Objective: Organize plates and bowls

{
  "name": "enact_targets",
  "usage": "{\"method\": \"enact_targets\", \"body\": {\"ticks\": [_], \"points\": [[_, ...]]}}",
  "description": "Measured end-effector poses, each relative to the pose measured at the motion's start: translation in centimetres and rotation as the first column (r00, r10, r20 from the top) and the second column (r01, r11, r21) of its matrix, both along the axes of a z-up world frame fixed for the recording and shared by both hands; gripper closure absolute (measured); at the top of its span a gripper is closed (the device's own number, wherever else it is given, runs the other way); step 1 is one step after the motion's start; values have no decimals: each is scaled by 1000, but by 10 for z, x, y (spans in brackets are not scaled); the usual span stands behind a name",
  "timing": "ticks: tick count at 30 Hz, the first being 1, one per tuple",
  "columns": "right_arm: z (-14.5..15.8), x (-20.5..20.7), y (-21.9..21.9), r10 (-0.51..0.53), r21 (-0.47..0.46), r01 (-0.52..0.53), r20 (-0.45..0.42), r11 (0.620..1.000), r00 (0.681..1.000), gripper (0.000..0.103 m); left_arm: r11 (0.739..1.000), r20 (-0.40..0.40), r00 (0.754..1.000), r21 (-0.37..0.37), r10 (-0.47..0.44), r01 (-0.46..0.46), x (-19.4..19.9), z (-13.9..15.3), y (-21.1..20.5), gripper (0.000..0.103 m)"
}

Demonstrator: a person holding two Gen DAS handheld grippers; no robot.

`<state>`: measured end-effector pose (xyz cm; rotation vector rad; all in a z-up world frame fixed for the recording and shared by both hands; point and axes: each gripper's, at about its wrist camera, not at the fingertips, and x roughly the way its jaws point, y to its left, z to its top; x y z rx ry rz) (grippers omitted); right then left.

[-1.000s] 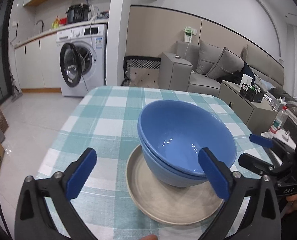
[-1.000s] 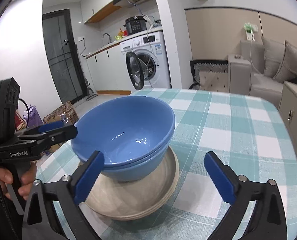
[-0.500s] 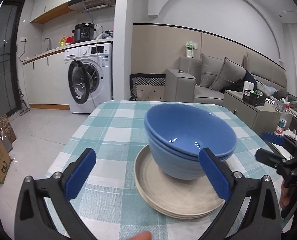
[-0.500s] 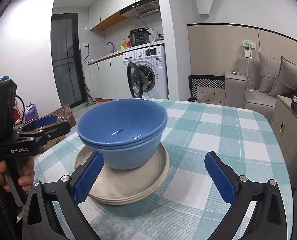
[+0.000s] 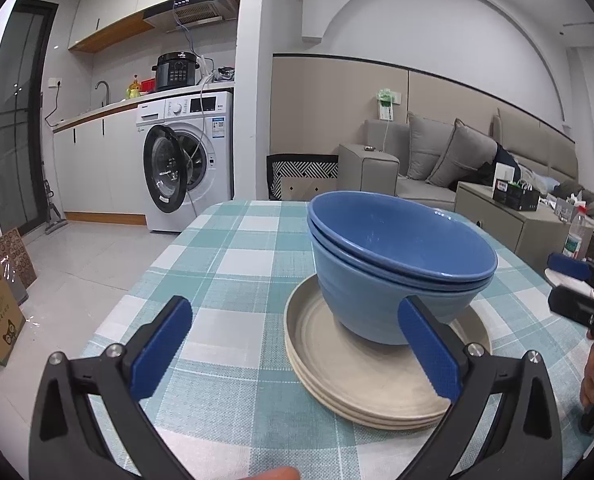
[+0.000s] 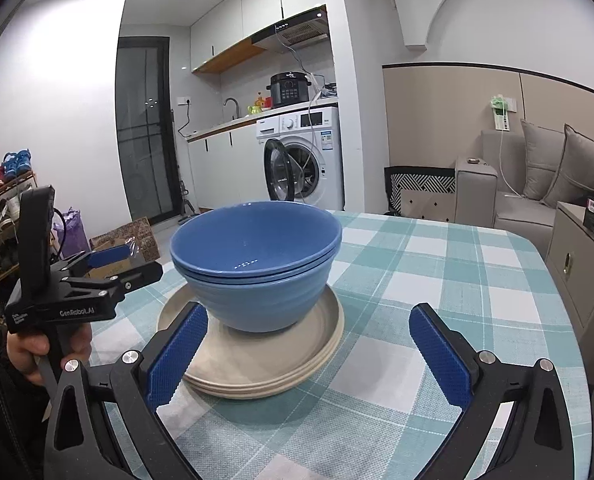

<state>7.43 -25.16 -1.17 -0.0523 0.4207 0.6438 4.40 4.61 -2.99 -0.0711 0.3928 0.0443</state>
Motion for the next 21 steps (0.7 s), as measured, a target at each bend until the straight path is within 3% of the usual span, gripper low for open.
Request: {"method": "enact_targets", "body": {"ticks": [13, 21], "points": [[-7, -12, 5, 9, 21, -10, 51, 1000, 999, 0, 1000, 27, 1000, -20, -2, 3, -2, -4, 3, 0], [-4, -21, 16, 46, -21, -44, 96, 999, 994, 0, 1000, 36, 999, -1, 0, 0, -5, -4, 0, 0]]}}
